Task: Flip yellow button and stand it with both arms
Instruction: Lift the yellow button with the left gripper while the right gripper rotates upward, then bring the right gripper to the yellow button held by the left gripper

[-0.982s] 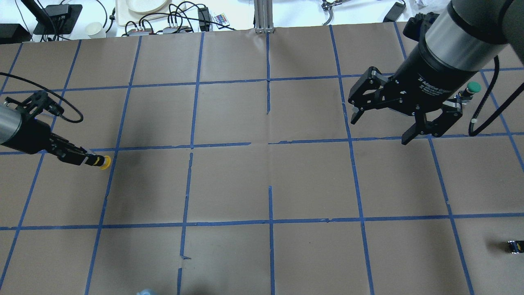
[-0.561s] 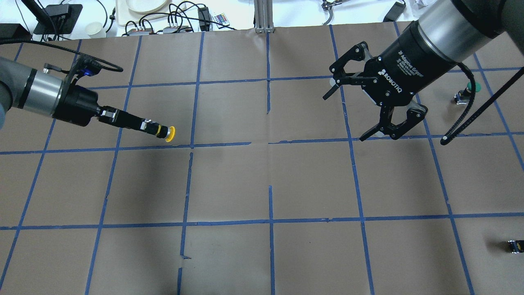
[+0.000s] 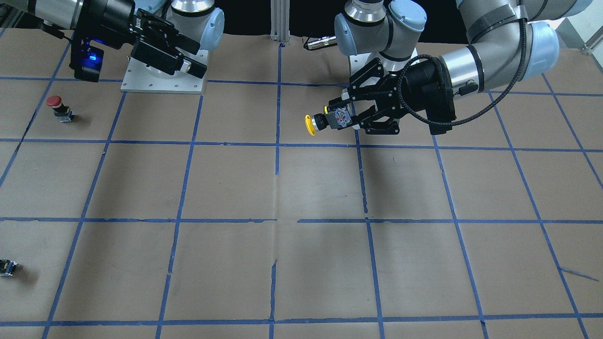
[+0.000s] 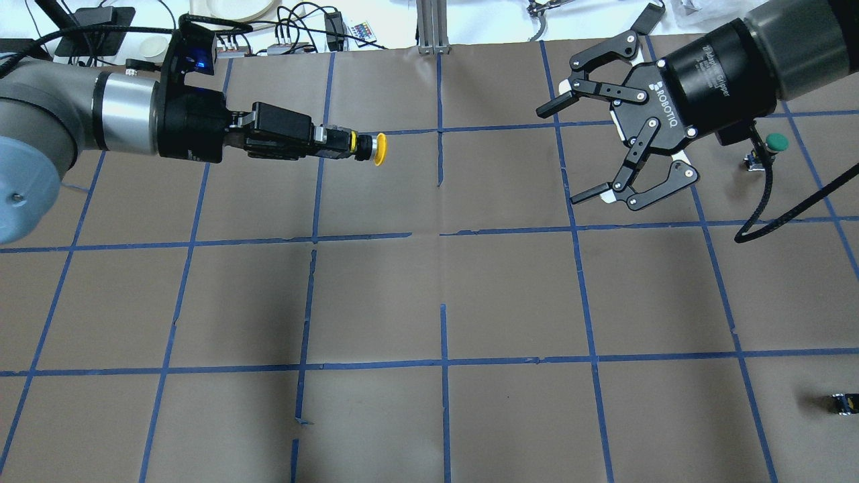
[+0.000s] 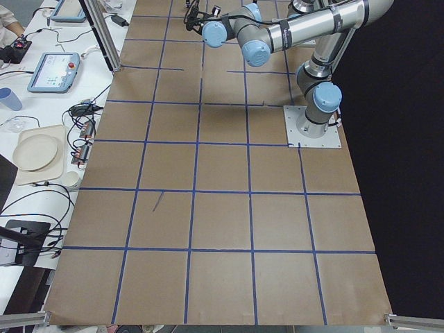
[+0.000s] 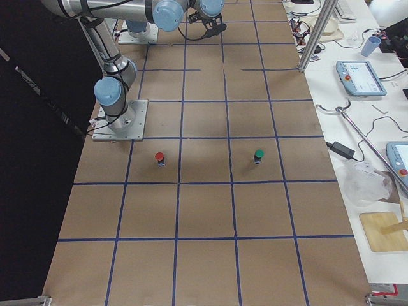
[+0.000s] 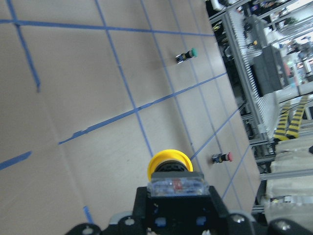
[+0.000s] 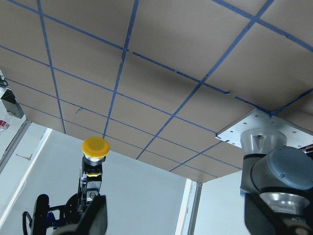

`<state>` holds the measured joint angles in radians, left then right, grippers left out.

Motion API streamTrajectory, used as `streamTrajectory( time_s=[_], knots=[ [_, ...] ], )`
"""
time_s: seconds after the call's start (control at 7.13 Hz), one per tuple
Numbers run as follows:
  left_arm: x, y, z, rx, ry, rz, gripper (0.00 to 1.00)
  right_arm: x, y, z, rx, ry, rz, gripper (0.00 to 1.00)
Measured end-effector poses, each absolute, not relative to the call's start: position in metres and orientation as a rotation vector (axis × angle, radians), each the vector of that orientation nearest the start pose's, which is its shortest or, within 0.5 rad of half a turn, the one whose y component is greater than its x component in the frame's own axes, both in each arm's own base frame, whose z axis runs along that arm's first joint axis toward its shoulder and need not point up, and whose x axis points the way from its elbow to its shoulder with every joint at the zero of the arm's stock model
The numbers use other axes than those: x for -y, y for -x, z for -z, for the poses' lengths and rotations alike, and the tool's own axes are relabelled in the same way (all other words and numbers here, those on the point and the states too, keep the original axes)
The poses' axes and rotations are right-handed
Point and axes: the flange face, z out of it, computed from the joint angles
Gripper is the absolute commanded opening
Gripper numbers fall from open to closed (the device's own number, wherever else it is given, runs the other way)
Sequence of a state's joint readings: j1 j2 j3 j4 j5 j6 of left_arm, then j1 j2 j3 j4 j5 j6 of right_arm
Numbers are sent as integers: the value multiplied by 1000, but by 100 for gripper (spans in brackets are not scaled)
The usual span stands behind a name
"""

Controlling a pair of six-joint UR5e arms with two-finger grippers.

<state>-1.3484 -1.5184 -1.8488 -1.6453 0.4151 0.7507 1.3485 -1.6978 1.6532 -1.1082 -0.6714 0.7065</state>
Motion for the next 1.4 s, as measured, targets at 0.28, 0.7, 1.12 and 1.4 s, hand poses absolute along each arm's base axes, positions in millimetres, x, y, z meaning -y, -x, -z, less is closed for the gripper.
streamTrajectory(
  time_s=[0.28,0.7,1.12,1.4],
  knots=[
    [472,145,-451,1797,263,-375,8,442,-121,-501,-1784,-1221,-786,100],
    [463,157,-470,1675,103,-309,8,452,-124,-498,-1581,-1229,-832,100],
    [459,172,-481,1633,-14,-179,7,468,-127,-507,-1527,-1269,-843,100],
    [460,175,-487,1633,-58,-132,5,466,-134,-517,-1603,-1299,-837,100]
  ],
)
